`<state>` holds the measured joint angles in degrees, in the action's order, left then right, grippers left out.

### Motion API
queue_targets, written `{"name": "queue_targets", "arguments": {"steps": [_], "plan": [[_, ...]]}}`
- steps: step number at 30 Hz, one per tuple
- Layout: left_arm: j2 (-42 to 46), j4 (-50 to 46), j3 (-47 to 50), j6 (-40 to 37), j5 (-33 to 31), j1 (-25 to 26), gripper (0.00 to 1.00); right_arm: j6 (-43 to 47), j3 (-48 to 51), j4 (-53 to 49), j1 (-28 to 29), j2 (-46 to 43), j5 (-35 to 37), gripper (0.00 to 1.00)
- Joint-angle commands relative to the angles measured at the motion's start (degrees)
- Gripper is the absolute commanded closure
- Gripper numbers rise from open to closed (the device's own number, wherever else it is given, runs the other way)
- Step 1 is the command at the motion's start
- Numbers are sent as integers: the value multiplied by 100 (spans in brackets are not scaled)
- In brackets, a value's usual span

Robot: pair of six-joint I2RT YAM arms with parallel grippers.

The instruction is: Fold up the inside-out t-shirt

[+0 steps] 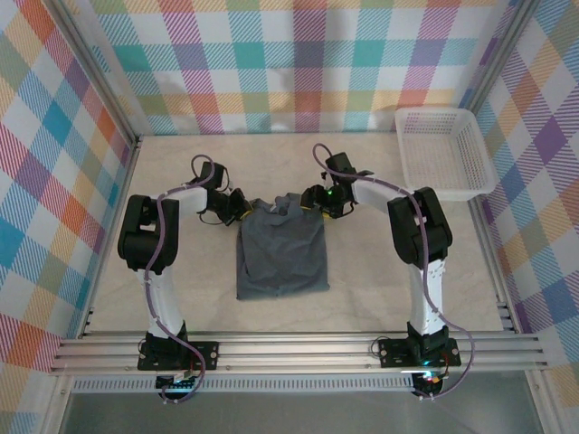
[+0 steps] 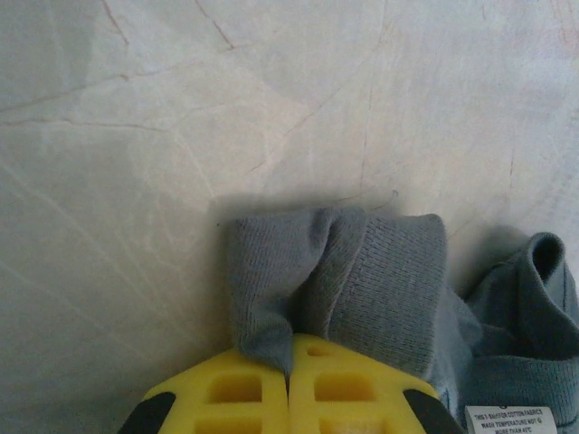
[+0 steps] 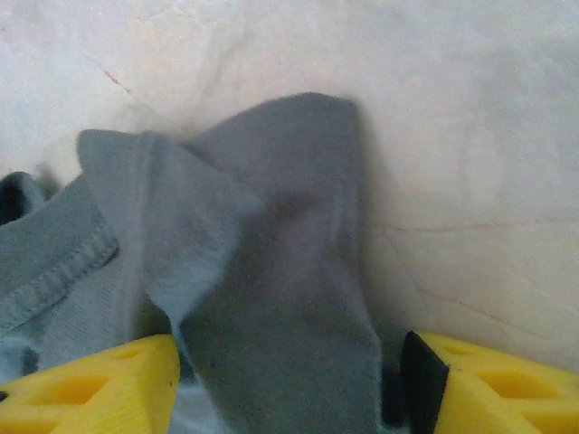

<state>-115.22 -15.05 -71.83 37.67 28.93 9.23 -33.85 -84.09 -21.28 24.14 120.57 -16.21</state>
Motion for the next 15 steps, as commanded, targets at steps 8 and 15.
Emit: {"name": "queue_targets", "arguments": {"steps": [8,15], "plan": [[143,-191,-45,-92,86,17,100,-432,304,181,30,262,-397,82],[503,202,169,139,600,-59,100,-245,367,150,-22,-428,-504,100]]}}
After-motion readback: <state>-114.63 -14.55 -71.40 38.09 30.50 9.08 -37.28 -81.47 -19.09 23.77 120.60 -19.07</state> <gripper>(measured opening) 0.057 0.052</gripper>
